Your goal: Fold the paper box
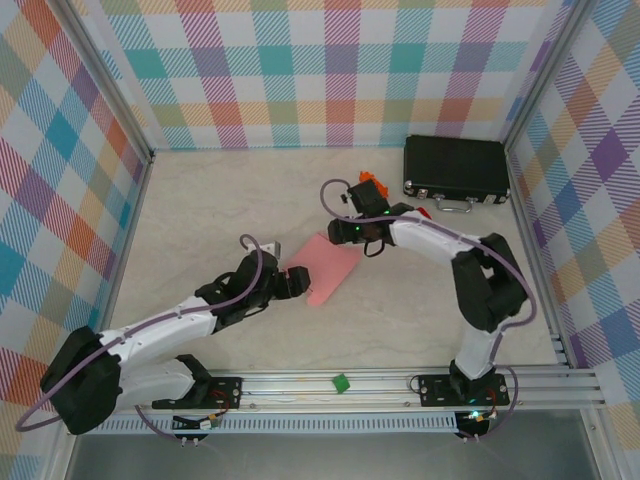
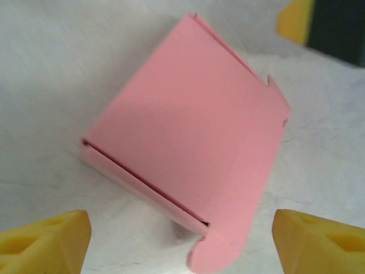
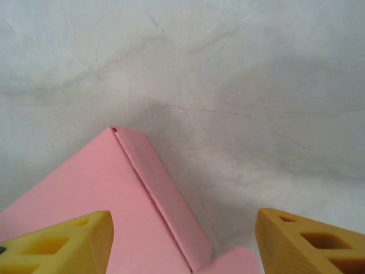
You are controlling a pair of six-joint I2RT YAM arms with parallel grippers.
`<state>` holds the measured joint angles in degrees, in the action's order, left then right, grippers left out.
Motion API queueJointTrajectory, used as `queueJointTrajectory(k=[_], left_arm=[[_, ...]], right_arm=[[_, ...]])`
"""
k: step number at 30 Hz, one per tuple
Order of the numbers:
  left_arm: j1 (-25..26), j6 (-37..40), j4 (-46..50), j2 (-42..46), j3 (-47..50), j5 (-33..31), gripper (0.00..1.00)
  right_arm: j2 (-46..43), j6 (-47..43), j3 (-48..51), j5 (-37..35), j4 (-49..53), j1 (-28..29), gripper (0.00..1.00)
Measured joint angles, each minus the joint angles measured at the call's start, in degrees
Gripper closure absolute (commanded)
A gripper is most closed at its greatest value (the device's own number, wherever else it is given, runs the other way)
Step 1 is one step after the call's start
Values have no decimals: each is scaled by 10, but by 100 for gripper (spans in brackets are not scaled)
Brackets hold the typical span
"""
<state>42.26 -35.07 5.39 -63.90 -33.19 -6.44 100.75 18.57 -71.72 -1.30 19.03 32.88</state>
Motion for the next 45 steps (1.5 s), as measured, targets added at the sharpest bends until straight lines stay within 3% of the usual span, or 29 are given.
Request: queueJointTrajectory(k=[6, 12, 15, 19, 29, 45], left_arm=[[-38, 108, 35, -34, -51, -27, 16], [-108, 193, -3, -127, -80, 38, 21], [-126, 222, -17, -179, -105, 80, 29], [-139, 234, -44, -231, -130, 126, 31], [-143, 216, -71, -283, -140, 181, 50], [-112, 103, -87, -188, -46, 195, 51]], right_arm=[[-114, 38, 79, 17, -7, -19, 31], [-173, 123, 233, 101, -81, -19, 30], [-175, 173, 302, 137, -146, -19, 30], [-175, 227, 355, 166, -216, -16, 30], [-127, 265, 360, 212, -333, -10, 31], [-30, 225, 240, 209, -310, -10, 32]])
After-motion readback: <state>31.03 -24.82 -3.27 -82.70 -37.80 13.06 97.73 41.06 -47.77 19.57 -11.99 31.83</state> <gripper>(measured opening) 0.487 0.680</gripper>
